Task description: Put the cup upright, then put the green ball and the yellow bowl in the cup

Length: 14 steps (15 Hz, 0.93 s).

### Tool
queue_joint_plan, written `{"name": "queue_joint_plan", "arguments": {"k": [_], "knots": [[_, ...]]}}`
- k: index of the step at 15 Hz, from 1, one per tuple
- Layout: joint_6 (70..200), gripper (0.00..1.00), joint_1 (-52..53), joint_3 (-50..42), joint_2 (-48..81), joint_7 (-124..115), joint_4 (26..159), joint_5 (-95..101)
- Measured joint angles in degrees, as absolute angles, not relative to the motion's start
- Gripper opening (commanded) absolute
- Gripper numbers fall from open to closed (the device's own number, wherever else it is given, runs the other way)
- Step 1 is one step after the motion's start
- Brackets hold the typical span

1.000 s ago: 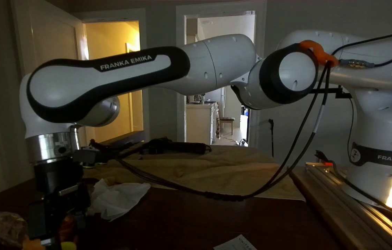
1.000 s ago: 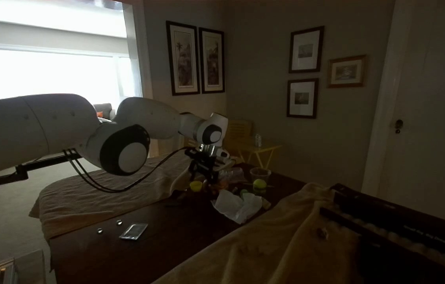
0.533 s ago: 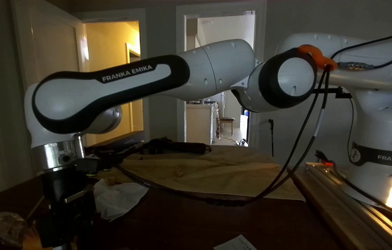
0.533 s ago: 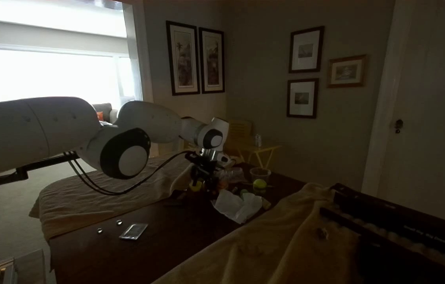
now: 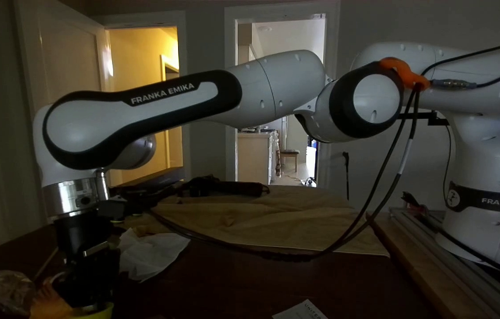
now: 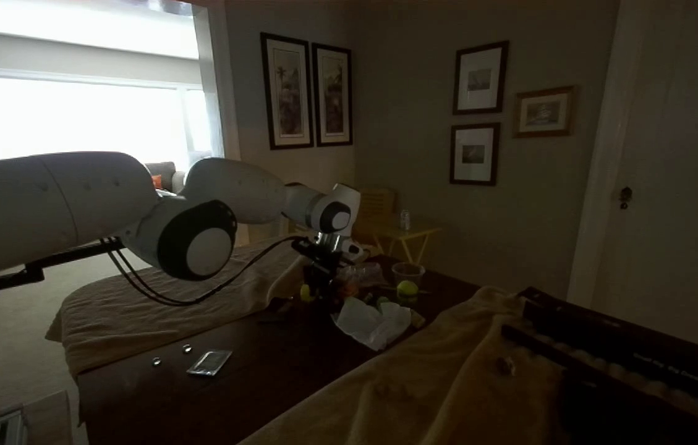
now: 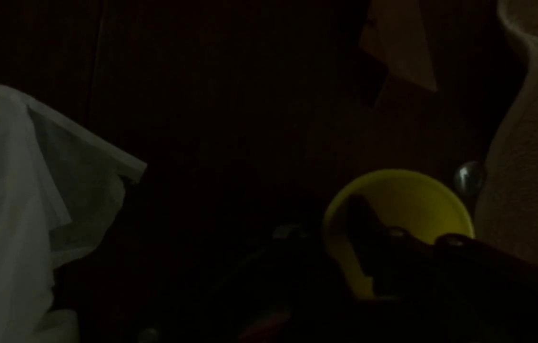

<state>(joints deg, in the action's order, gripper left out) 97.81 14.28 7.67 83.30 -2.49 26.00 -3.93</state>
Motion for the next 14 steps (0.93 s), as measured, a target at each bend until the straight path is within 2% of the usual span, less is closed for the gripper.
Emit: {"name": "queue_joint_plan", "arguments": {"k": [9,14], "knots": [[98.7,0.02,14.77,7.05,82.63,-2.55,25.7,-3.74],[99.93,0.02,15.48,3.97,77.44,-5.28,24.35,-2.79]]}}
